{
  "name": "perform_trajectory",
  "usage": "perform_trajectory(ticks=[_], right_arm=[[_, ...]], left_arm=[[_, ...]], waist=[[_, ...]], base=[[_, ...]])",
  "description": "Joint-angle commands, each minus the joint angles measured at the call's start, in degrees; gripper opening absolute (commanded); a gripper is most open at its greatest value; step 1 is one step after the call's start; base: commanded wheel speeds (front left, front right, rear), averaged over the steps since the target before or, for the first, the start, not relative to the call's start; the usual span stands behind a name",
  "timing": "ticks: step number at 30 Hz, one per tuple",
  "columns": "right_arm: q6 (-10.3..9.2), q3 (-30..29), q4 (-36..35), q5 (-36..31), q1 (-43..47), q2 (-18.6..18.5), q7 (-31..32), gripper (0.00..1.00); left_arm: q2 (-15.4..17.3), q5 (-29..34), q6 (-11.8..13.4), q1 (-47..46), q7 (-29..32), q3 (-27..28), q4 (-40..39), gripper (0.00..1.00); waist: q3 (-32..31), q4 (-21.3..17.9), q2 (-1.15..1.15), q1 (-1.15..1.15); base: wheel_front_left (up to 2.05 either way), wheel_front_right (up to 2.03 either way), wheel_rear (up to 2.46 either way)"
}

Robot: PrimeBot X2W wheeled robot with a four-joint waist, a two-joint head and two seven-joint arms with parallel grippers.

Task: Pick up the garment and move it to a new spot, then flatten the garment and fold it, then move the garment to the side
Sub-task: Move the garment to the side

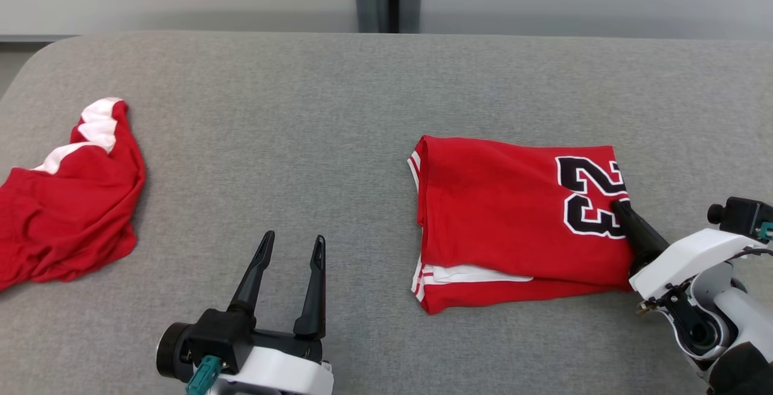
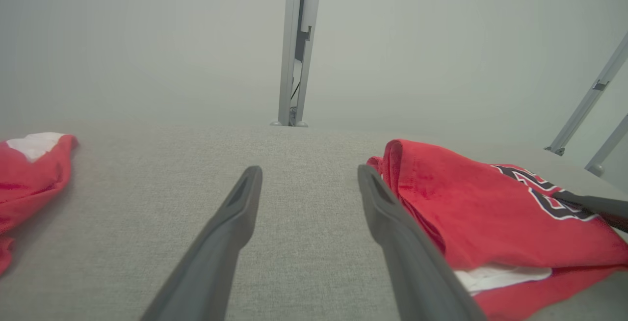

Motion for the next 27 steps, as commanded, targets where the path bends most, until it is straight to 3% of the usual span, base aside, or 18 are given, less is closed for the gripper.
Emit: perform_trajectory(ticks=[1,9,17,27], right_arm=[[0.00,0.75,-0.42,-0.93,-1.04,-0.92,-1.43,0.00],[0.00,4.47,-1.44,-3.47,-2.57,-1.73,-5.32,0.00],[0.00,6.51,-2.16,-4.85,-2.76,-0.62,-6.51,0.00],[0.00,4.59,-2.17,-7.84,-2.30,0.98,-6.57,0.00]], left_arm=[[0.21,0.34,0.14,-0.20,-0.19,0.34,-0.28,1.00],[0.21,1.50,-0.48,0.09,-0.19,1.03,-0.58,1.00],[0.21,3.23,-1.64,-0.22,-0.19,2.32,-0.16,1.00],[0.22,4.87,-3.06,-1.41,-0.19,2.91,0.27,1.00]], waist=[[-0.25,-1.11,0.00,0.00],[-0.51,-6.39,0.00,0.00],[-0.62,-14.64,0.00,0.00],[1.03,-22.51,0.00,0.00]], base=[[0.00,0.00,0.00],[0.00,0.00,0.00],[0.00,0.00,0.00],[0.00,0.00,0.00]])
